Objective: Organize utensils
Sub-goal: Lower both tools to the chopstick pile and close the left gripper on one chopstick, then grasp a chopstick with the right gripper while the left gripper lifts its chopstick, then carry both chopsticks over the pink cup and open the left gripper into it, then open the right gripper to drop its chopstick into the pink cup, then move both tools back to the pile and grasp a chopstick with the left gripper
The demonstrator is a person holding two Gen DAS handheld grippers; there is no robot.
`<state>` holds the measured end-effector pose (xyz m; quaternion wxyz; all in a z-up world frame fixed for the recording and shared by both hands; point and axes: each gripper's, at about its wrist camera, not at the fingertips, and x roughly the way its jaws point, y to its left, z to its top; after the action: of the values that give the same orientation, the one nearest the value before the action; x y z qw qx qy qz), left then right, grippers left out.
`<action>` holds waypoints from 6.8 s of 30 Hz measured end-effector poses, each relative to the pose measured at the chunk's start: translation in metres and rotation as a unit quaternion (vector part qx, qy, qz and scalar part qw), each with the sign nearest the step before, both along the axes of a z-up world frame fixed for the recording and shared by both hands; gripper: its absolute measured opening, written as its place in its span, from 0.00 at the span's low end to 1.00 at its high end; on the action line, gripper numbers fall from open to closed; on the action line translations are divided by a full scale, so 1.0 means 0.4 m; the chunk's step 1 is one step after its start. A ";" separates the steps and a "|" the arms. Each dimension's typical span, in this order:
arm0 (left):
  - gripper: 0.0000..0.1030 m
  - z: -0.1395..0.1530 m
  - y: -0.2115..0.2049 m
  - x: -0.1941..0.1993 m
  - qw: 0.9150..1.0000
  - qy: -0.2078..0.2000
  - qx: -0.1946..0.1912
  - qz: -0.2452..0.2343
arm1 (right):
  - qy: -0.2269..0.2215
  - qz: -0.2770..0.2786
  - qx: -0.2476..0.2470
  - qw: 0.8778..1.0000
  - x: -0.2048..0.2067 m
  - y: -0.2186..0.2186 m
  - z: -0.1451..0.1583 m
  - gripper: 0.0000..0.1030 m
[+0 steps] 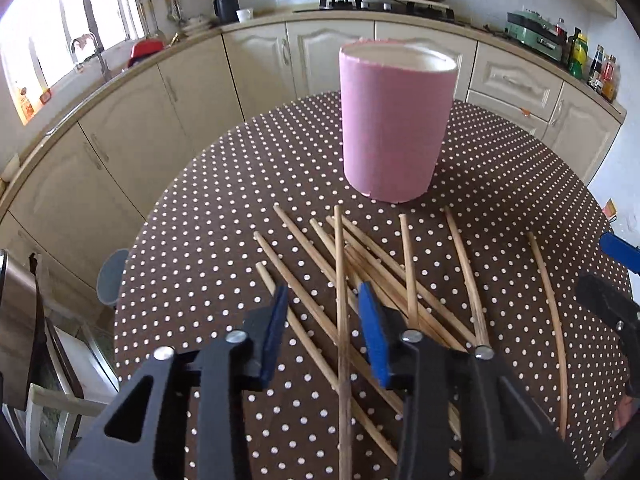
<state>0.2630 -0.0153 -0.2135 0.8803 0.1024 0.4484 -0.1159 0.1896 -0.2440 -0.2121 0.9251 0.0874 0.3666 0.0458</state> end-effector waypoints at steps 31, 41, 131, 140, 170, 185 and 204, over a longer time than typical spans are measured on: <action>0.06 0.136 0.039 -0.045 0.994 -0.047 -0.099 -0.012 | 0.122 0.059 -0.037 0.990 0.130 0.063 -0.069 0.09; 0.06 0.277 0.063 -0.103 0.989 -0.094 -0.114 -0.018 | 0.072 0.084 0.014 0.994 0.116 0.048 0.024 0.06; 0.53 0.503 -0.004 0.026 0.959 -0.246 -0.132 0.046 | -0.183 0.083 0.023 0.979 0.243 0.086 0.426 0.06; 0.58 0.512 0.015 -0.022 0.957 -0.256 -0.122 0.055 | -0.185 0.076 0.036 0.979 0.211 0.070 0.433 0.43; 0.58 0.139 -0.040 -0.073 0.997 -0.054 -0.044 -0.031 | -0.062 0.043 0.052 0.996 0.060 0.033 0.128 0.44; 0.26 -0.013 -0.107 -0.025 0.998 0.019 -0.015 -0.054 | 0.001 0.054 0.075 0.996 0.065 0.028 -0.003 0.44; 0.06 -0.018 -0.081 0.035 0.998 0.031 -0.040 -0.030 | 0.082 0.080 0.075 0.991 0.148 0.103 -0.066 0.44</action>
<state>0.2768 -0.0477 -0.2207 0.8654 0.0773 0.4674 -0.1634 0.2489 -0.2028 -0.2385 0.8760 0.1303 0.4429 0.1394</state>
